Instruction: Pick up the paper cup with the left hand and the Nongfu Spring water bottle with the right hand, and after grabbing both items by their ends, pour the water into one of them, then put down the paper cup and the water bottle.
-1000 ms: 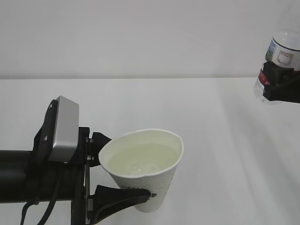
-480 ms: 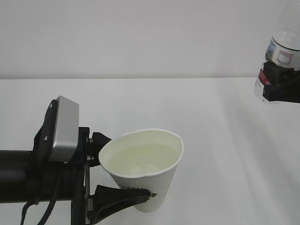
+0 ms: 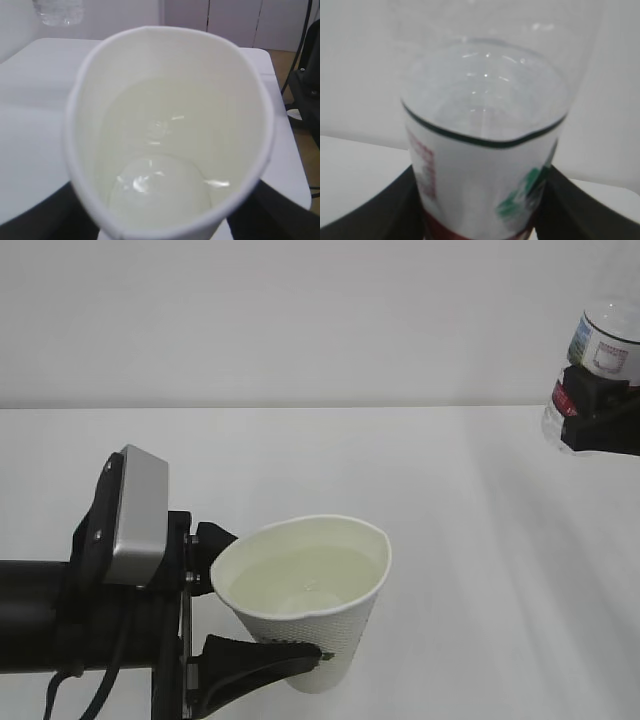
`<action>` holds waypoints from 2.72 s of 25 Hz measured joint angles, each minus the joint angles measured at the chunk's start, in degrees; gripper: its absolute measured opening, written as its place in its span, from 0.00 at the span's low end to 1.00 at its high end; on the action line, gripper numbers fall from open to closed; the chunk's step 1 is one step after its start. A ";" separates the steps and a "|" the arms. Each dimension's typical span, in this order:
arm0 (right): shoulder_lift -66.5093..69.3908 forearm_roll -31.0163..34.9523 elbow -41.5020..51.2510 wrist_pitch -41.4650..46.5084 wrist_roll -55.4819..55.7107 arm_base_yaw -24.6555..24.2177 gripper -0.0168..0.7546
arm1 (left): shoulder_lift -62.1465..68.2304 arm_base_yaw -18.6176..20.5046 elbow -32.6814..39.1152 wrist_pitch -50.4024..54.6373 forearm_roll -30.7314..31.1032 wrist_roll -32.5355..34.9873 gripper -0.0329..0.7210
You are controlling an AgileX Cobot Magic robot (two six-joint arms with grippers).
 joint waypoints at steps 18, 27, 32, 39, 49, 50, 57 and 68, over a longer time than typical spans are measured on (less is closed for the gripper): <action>10.00 0.00 0.00 -8.07 0.67 0.00 0.57 | 0.00 0.00 0.00 0.10 -0.62 0.00 0.72; 10.00 0.08 0.00 -8.07 1.99 0.00 0.57 | 0.00 0.00 0.00 0.10 -4.38 0.00 0.72; 10.00 0.08 0.00 -8.10 2.37 0.00 0.57 | 0.00 0.00 0.00 0.32 -7.94 0.27 0.72; 10.00 0.08 0.00 -8.10 2.83 0.00 0.57 | 0.00 0.00 0.00 2.21 -12.83 3.39 0.72; 10.00 0.08 0.00 -8.10 3.18 0.00 0.57 | 0.11 0.00 0.00 5.00 -21.18 8.87 0.71; 10.00 0.08 0.00 -8.10 3.29 0.00 0.57 | 0.11 0.00 0.00 5.00 -22.23 9.19 0.71; 10.00 0.08 0.00 -8.10 3.75 0.00 0.56 | 0.75 0.50 0.00 5.00 -27.11 11.16 0.70; 10.00 0.08 0.00 -8.10 3.89 0.00 0.55 | 1.62 7.12 0.00 3.34 -27.46 11.55 0.69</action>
